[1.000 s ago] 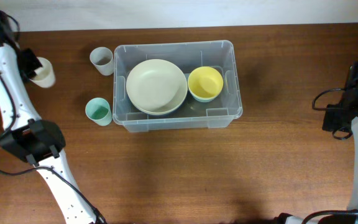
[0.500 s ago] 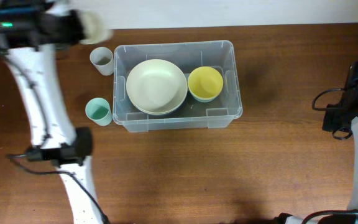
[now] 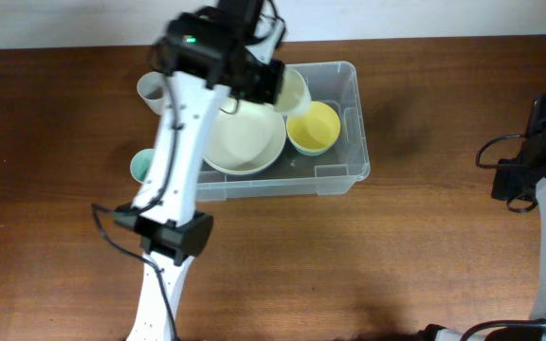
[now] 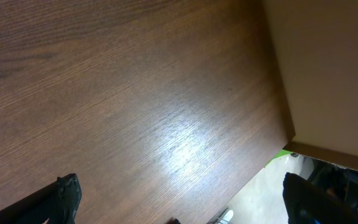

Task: Pack container
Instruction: 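Carry the white cup into the bin's front right and lower it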

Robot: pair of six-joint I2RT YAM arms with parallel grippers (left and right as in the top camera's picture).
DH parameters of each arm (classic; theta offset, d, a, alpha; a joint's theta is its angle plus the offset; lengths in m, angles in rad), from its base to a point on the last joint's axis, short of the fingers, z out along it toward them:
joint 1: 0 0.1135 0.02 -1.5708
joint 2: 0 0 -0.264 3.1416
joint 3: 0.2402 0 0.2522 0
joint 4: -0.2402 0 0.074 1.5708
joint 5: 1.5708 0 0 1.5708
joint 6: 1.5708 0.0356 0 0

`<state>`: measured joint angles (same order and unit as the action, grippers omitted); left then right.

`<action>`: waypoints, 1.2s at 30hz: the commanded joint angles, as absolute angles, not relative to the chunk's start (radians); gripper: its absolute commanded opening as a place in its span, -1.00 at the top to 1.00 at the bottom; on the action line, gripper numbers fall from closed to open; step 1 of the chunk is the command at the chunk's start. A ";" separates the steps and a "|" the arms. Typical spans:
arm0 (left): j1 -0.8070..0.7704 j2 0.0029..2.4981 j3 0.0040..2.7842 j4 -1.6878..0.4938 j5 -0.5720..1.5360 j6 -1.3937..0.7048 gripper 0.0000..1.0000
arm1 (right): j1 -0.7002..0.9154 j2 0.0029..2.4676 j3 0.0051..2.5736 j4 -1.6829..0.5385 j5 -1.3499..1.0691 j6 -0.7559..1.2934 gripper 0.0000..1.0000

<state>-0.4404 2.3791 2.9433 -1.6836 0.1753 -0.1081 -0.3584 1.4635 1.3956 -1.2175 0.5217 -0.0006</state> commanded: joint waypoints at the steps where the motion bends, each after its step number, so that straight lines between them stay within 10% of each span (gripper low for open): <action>1: -0.482 2.424 2.878 -1.687 0.160 -0.100 0.99 | -0.362 1.467 1.390 -1.214 0.523 0.004 -0.98; 36: -0.523 2.440 2.381 -1.462 0.157 -0.111 0.98 | -0.362 1.467 1.390 -1.214 0.523 0.004 -0.98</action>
<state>-0.5262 2.4462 2.3875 -1.4677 0.1604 -0.1093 -0.3588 1.4635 1.3956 -1.2175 0.5217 -0.0010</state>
